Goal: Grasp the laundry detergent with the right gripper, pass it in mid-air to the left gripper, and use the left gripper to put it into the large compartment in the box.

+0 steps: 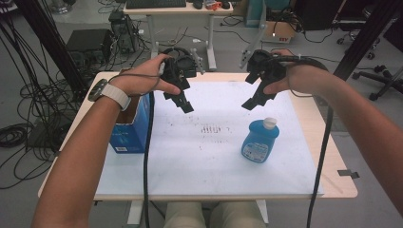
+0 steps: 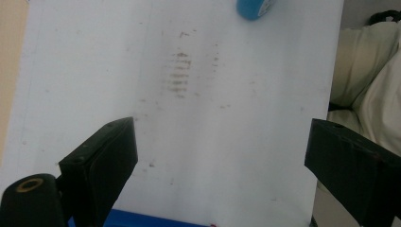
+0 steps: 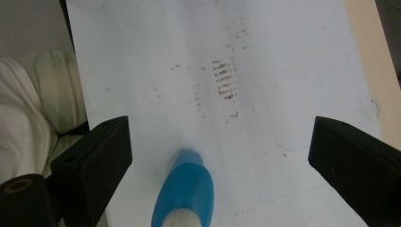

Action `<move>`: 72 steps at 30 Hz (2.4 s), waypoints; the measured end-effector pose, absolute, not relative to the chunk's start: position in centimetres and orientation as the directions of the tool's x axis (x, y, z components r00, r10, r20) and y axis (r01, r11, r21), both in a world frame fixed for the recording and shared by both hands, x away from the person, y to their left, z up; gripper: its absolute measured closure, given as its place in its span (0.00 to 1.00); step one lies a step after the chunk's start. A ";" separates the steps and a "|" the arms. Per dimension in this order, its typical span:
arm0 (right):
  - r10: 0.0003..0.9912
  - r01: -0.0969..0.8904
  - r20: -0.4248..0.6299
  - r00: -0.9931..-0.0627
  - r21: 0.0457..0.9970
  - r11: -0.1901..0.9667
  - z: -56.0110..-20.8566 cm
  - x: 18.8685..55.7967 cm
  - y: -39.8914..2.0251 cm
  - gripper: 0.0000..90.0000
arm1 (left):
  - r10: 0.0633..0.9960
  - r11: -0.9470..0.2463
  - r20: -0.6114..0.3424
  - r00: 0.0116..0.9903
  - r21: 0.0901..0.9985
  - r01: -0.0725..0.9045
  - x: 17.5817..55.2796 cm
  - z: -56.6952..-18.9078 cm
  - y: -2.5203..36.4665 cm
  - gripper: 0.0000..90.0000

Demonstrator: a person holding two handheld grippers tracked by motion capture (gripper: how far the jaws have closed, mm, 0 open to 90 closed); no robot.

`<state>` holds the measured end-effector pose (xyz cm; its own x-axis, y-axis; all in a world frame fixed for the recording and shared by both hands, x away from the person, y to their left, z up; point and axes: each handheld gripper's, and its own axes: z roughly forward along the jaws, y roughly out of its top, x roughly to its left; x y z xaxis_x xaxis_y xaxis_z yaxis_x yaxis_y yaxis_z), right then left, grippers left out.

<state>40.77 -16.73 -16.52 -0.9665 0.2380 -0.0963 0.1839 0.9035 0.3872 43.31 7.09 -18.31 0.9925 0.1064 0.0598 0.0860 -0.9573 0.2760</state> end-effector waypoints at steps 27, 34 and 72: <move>0.315 0.267 -0.056 -0.947 0.405 0.874 -17.8 39.2 -21.3 0.07 | 0.116 -0.956 0.058 0.992 0.277 0.096 43.3 -18.8 7.0 0.12; 0.343 0.292 -0.048 -0.938 0.424 0.857 -18.3 38.6 -22.4 0.06 | 0.111 -0.955 0.059 0.992 0.281 0.091 43.4 -18.9 7.0 0.12; 0.411 0.341 -0.036 -0.911 0.498 0.797 -23.4 37.0 -25.9 0.08 | 0.120 -0.956 0.058 0.991 0.275 0.100 43.4 -19.5 6.9 0.12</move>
